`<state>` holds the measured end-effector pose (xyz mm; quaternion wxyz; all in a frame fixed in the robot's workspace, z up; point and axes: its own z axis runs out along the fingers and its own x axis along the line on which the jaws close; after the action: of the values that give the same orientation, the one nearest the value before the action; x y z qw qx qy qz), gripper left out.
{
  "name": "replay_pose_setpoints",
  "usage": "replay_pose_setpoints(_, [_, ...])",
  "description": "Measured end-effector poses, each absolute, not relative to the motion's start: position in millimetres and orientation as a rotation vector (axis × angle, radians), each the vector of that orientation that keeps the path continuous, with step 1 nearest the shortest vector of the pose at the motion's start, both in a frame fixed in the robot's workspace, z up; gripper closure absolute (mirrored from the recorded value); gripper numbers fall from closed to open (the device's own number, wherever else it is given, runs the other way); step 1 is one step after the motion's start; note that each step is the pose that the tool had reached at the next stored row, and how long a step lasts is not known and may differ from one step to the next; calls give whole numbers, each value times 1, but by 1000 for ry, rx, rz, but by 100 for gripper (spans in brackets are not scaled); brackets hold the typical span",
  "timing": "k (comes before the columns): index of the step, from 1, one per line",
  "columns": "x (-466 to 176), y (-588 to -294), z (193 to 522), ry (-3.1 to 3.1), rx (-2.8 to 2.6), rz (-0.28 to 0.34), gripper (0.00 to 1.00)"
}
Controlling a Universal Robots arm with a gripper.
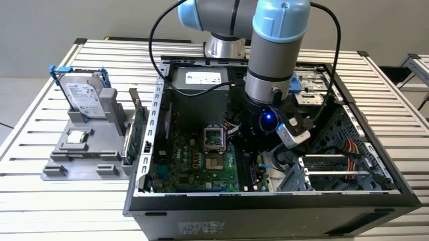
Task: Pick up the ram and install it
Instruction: 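Insert the ram into the slot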
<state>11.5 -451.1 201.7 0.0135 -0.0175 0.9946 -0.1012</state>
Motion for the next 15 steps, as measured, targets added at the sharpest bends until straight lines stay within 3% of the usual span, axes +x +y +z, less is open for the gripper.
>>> replay_pose_setpoints(6, [12,-451,201,3097,-56,-315,100])
replay_pose_setpoints(7, [12,-451,201,3097,-56,-313,0])
replay_pose_setpoints(15, [12,-451,222,3098,-56,-315,0])
